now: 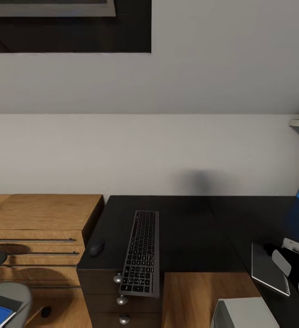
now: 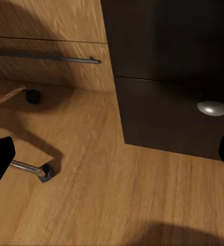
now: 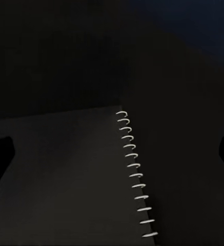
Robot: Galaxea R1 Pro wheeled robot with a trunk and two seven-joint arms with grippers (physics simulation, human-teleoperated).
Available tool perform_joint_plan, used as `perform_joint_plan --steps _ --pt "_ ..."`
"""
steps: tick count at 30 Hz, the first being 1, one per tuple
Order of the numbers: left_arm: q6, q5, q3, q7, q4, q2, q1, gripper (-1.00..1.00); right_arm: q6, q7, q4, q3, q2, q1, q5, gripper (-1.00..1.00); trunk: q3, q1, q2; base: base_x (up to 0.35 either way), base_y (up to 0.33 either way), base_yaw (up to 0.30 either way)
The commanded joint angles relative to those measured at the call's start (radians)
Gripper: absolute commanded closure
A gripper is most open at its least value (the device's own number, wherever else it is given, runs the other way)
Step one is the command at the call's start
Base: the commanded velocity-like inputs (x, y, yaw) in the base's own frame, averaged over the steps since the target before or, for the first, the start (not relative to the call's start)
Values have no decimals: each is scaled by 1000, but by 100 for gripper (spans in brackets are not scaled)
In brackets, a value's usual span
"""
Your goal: In the bedroom, organize the workspace by keeping the computer under the desk, ensuring the monitor is on the desk, placing the keyboard on the desk next to the monitor, placing the mouse on the desk next to the keyboard, moving the folder from the swivel chair onto the desk next to the mouse, stacking the notebook on top of the folder with the pen on top of the notebook, and positioning the swivel chair next to the desk.
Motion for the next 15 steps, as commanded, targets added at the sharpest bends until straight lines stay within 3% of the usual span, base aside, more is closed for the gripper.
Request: perform_joint_plan --steps 1,15 --pt "-2 5 -9 5 0 0 -1 -100 7 -4 -3 1 0 0 -2 -100 -4 4 -8 0 0 0" --pt "0 5 -9 -1 0 0 -1 -100 26 -4 -3 1 0 0 -5 -100 -48 58 -106 0 0 0"
